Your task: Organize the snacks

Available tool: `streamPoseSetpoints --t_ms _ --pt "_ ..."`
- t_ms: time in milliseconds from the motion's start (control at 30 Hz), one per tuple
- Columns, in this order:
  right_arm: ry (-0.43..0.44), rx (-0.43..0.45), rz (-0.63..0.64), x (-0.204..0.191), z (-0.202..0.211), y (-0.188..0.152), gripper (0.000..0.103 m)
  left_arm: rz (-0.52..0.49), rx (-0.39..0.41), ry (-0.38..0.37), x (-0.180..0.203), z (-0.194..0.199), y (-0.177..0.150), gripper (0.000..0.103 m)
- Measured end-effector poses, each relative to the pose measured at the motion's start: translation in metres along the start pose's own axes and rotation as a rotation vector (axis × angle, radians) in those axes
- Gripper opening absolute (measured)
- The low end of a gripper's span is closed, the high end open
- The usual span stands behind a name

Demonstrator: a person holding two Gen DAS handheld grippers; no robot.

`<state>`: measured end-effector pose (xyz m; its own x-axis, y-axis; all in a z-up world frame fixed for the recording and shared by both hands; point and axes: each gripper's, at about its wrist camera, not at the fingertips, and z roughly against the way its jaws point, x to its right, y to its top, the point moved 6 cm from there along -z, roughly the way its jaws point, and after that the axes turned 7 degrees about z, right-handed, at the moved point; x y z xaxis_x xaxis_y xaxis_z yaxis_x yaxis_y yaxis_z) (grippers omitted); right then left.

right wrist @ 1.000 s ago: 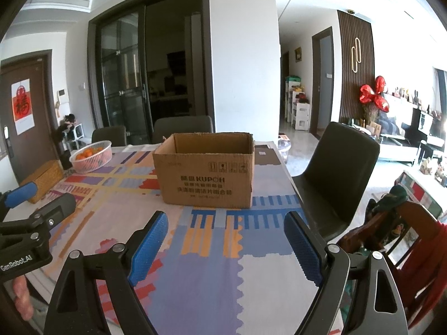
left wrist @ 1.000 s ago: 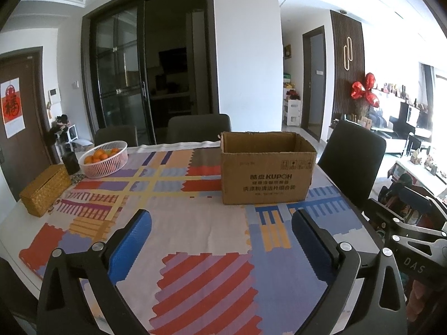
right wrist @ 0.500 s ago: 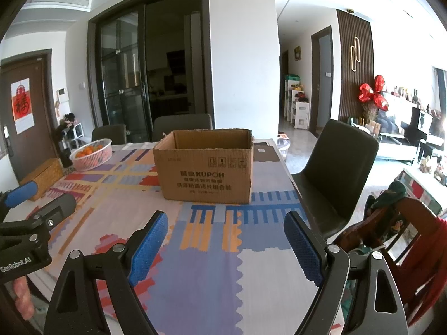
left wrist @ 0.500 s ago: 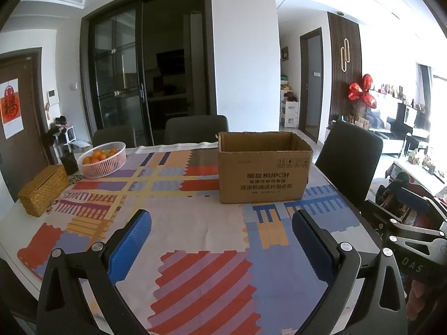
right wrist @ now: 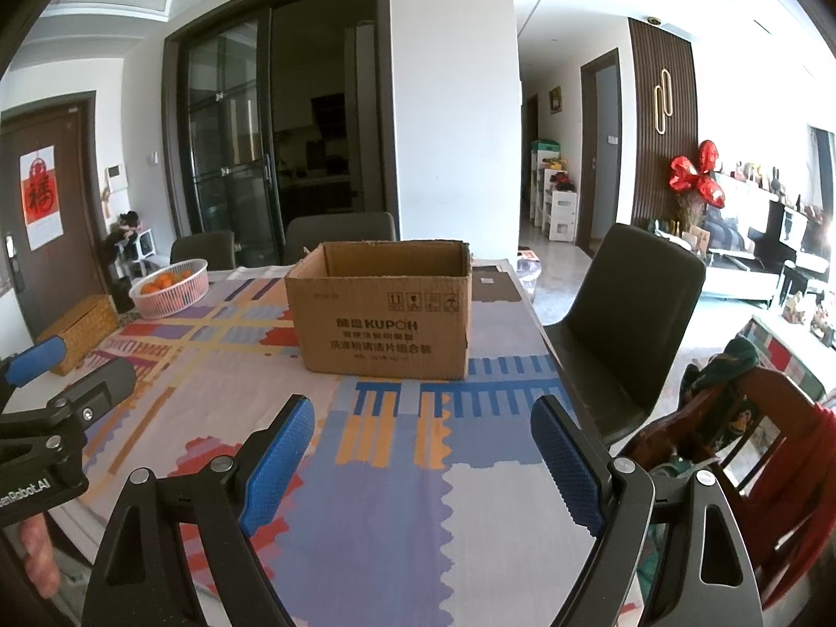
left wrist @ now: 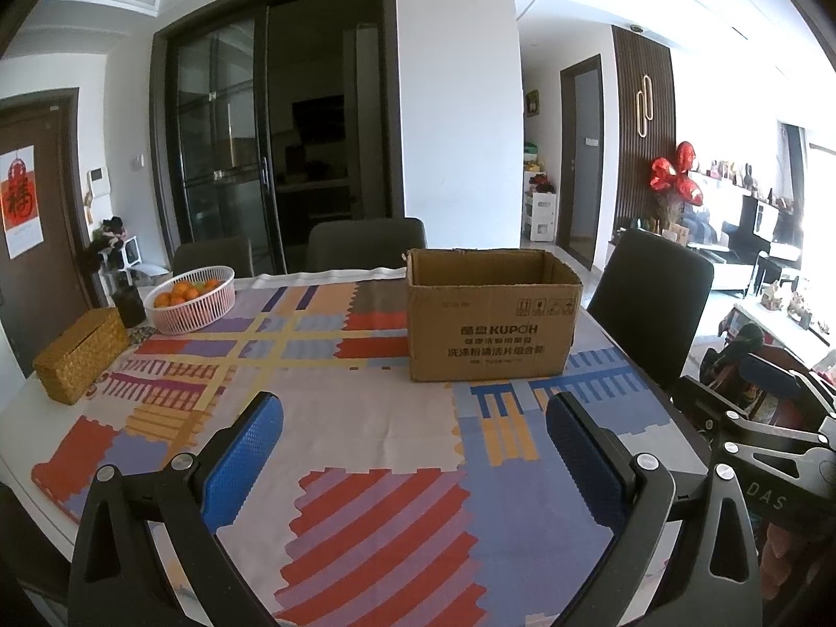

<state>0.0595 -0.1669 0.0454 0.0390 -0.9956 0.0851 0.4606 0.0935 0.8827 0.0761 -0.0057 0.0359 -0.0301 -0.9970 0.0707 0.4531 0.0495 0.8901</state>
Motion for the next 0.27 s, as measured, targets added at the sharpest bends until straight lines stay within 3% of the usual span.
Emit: streamPoseSetpoints --t_ms 267 --pt "0.002 -0.003 0.000 -0.0005 0.0006 -0.0011 0.086 0.009 -0.005 0.000 0.0004 -0.0001 -0.0007 0.103"
